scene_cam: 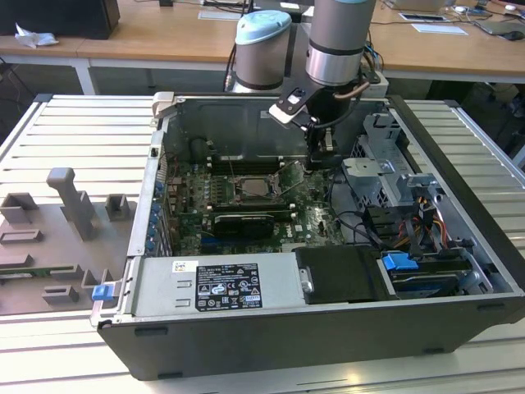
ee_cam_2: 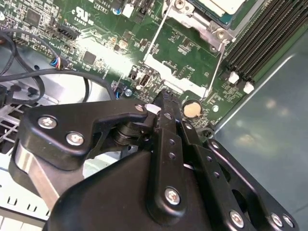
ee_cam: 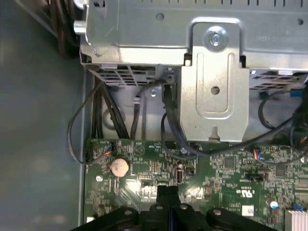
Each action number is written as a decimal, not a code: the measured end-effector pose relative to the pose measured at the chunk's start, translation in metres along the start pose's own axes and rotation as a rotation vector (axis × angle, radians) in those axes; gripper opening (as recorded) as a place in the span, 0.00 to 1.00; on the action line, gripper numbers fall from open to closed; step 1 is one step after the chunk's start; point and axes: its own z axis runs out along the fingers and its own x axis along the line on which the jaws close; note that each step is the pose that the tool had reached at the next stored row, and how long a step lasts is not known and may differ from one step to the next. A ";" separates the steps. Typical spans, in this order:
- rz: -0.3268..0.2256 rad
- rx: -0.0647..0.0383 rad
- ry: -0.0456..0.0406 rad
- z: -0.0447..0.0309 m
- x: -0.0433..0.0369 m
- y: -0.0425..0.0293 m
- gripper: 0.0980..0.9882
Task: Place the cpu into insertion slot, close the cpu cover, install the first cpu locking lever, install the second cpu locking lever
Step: 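Close the cpu cover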
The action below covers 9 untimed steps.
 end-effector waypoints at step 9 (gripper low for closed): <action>-0.001 0.072 0.0022 0.0030 0.0001 -0.0003 0.01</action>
